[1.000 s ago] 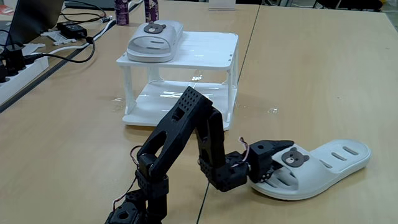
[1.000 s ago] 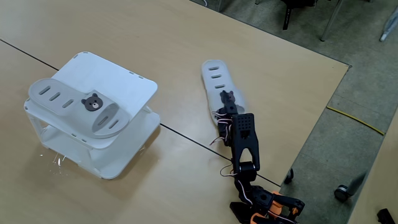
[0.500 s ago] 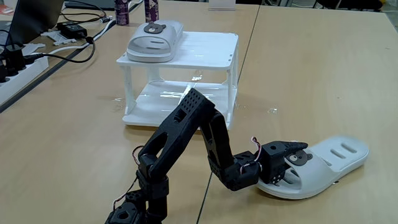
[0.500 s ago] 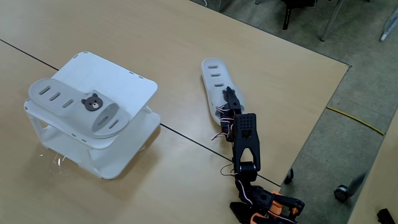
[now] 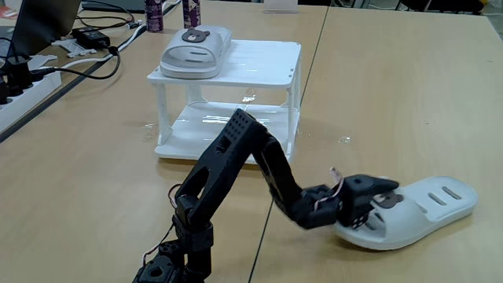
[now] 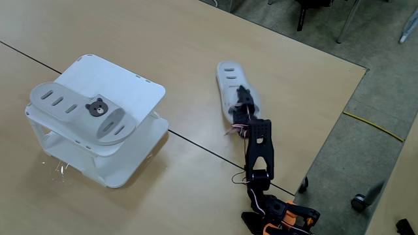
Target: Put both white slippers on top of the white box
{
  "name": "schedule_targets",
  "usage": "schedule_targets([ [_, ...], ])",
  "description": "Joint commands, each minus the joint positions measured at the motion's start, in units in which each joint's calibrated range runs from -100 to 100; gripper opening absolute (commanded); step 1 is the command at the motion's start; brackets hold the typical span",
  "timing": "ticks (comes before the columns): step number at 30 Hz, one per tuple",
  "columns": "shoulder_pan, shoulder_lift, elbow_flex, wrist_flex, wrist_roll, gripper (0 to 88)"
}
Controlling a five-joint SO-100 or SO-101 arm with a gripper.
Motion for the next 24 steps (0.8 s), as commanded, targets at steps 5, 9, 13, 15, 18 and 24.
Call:
schedule_targets([
  [5,2.1,-30.3,-20.4,35.2,0.4,0.8],
  [9,2.1,-38.2,-27.8,46.8,0.4,0.8],
  [13,2.0,-45.5,-33.7,56.9,0.4,0.8],
  [15,2.0,-48.6,-35.8,60.6,0.4,0.8],
  [18,1.9,-53.7,-38.3,66.7,0.4,0.8],
  [24,2.2,-60.4,-40.1,72.2,0.4,0.8],
])
